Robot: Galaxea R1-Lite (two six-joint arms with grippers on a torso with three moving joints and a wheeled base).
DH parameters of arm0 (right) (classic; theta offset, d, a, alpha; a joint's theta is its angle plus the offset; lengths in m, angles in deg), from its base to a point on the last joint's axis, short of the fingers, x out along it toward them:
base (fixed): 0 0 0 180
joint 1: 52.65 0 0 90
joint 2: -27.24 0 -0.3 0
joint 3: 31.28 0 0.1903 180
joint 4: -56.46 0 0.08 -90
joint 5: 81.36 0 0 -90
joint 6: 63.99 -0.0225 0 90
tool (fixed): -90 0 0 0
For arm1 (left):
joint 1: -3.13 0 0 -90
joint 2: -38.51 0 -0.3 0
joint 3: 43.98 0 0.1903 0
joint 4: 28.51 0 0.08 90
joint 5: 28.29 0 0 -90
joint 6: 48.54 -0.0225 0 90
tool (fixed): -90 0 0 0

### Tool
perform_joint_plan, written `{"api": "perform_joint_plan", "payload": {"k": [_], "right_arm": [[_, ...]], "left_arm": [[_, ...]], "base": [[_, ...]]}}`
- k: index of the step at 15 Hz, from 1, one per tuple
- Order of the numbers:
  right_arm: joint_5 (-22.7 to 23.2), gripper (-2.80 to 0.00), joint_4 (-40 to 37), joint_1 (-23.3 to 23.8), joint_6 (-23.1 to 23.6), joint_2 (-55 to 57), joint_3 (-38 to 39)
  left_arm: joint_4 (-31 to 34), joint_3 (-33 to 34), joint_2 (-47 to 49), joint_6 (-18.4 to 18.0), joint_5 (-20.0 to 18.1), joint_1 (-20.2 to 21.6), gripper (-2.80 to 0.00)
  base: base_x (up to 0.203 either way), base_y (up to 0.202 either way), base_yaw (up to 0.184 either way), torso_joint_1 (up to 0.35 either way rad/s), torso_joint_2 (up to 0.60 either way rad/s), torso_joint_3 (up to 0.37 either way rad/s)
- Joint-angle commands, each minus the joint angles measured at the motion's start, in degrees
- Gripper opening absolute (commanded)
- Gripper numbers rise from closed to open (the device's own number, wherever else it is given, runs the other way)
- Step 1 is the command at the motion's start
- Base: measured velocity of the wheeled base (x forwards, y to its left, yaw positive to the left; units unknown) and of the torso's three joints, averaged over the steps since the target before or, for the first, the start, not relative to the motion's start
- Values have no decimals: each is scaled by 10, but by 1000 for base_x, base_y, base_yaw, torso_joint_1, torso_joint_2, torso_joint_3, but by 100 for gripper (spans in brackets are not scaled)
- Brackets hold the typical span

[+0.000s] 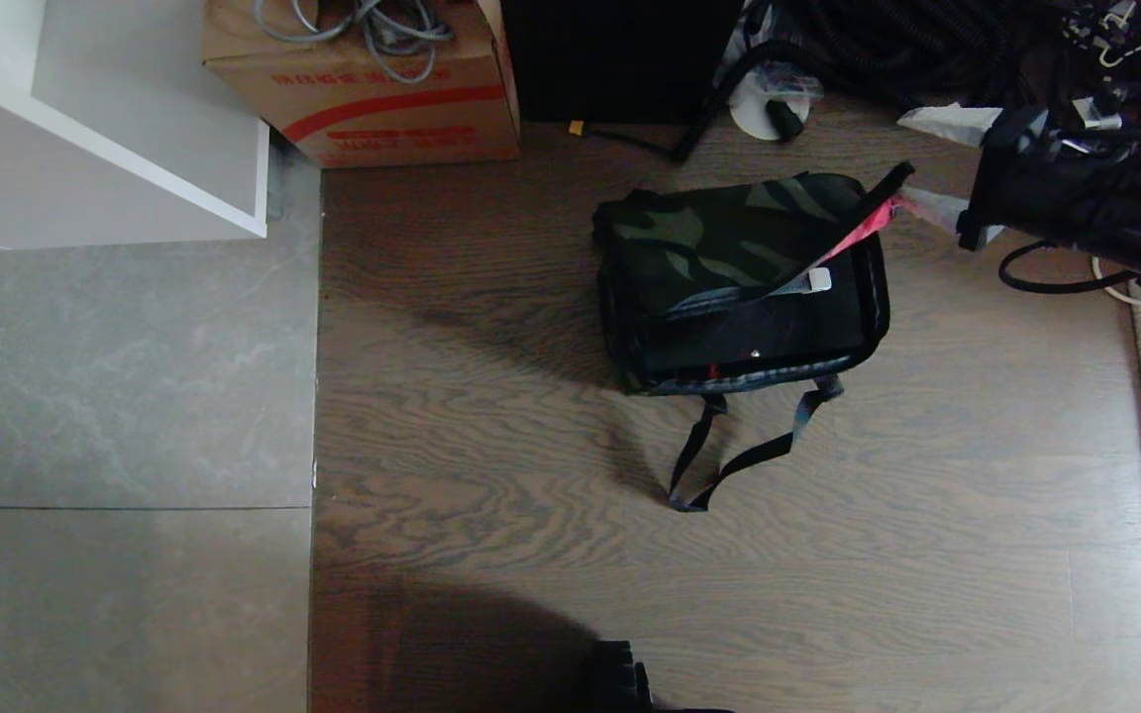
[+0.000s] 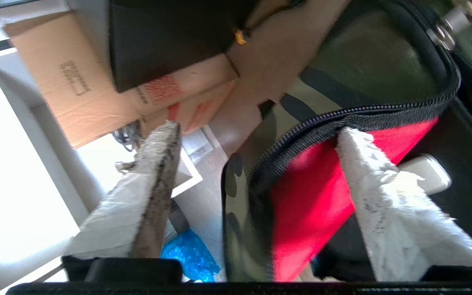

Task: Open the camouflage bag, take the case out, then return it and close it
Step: Open the top of the storage box

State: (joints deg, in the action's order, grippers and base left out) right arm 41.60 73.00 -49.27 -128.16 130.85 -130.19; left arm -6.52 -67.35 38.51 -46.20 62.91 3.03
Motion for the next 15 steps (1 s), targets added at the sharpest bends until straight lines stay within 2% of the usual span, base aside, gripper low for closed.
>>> {"api": "perform_joint_plan", "payload": {"k": [1, 11, 15], "right_arm": [[2, 0, -4, 0, -3, 3, 15], [0, 0, -30, -2, 6, 17, 76], [-2, 0, -50, -3, 4, 28, 77]], "left_arm": [[0, 5, 0, 0, 0, 0, -280], [0, 5, 0, 0, 0, 0, -280], [0, 5, 0, 0, 0, 0, -280]], "base": [[0, 0, 0, 0, 0, 0], [0, 0, 0, 0, 0, 0], [0, 0, 0, 0, 0, 0]]}}
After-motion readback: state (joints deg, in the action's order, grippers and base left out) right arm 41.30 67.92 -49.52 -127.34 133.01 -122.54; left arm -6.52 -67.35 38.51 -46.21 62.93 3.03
